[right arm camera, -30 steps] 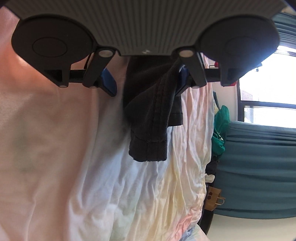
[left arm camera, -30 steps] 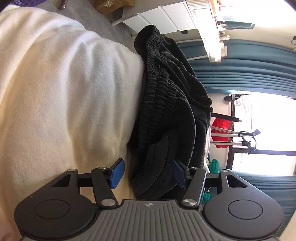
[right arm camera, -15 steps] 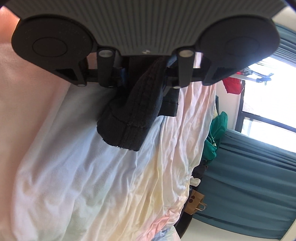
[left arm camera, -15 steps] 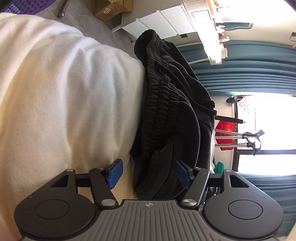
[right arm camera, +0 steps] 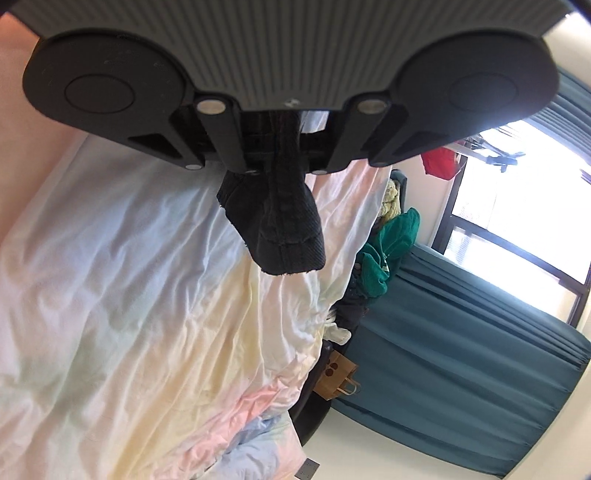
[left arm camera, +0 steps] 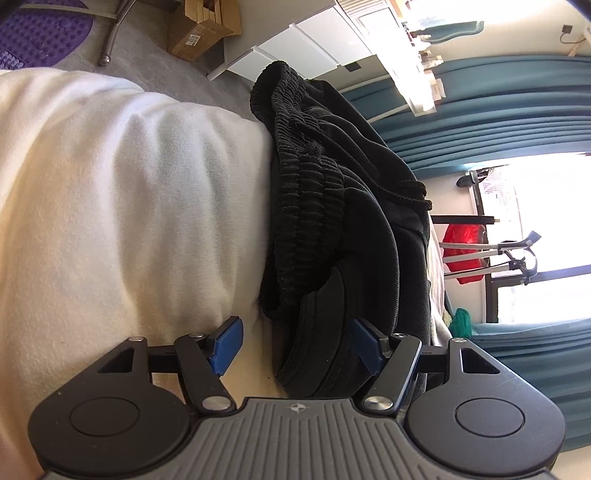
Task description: Fold clothes
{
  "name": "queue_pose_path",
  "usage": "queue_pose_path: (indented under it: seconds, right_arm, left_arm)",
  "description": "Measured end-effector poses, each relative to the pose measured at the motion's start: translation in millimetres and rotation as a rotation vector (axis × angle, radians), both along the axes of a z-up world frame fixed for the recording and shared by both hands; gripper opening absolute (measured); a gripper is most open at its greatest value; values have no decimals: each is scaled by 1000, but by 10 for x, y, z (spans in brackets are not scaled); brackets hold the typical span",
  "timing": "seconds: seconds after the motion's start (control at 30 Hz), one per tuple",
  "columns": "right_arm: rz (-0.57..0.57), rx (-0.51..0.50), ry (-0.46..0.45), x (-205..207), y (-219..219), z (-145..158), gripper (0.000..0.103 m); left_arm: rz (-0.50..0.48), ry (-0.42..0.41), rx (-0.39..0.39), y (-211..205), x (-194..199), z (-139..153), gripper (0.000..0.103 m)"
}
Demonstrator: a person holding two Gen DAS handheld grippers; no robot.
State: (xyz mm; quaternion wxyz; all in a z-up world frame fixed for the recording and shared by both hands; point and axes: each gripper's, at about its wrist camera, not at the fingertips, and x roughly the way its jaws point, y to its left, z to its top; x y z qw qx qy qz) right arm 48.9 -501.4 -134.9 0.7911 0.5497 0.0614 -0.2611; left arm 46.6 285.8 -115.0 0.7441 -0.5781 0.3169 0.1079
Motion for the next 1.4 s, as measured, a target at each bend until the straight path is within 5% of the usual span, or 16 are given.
queue_pose_path:
  seconds: [0.33, 0.57, 0.7, 0.83, 1.0, 1.1, 1.17, 1.2, 1.4]
  right_arm:
    - [-8, -122, -77, -27, -150, 413, 7]
    - [-108, 36, -58, -81, -625, 110, 7]
    - [-151, 62, 47, -114, -625, -270, 7]
    - [-166, 120, 116, -159, -528, -574, 8]
    - [-162, 131, 126, -201, -443, -499, 13]
    - [-183, 162, 110, -244, -301, -426, 30]
    - [-188, 143, 171, -228, -144, -337, 76]
    - [-186, 124, 196, -224, -63, -294, 84]
    - [-116, 119, 202, -348, 283, -137, 84]
  left_arm:
    - [-29, -17, 26, 85, -9, 234, 69]
    - [-154, -42, 132, 28, 88, 441, 72]
    - [-222, -7, 155, 40, 137, 447, 72]
    - [-246, -2, 143, 52, 166, 393, 73]
    - [-258, -16, 104, 74, 127, 314, 74]
    - [-260, -28, 92, 99, 68, 317, 75]
    - [-254, -38, 78, 130, 12, 307, 76]
    - [-249, -42, 66, 148, -21, 298, 77]
    - [-199, -57, -108, 259, -183, 132, 78]
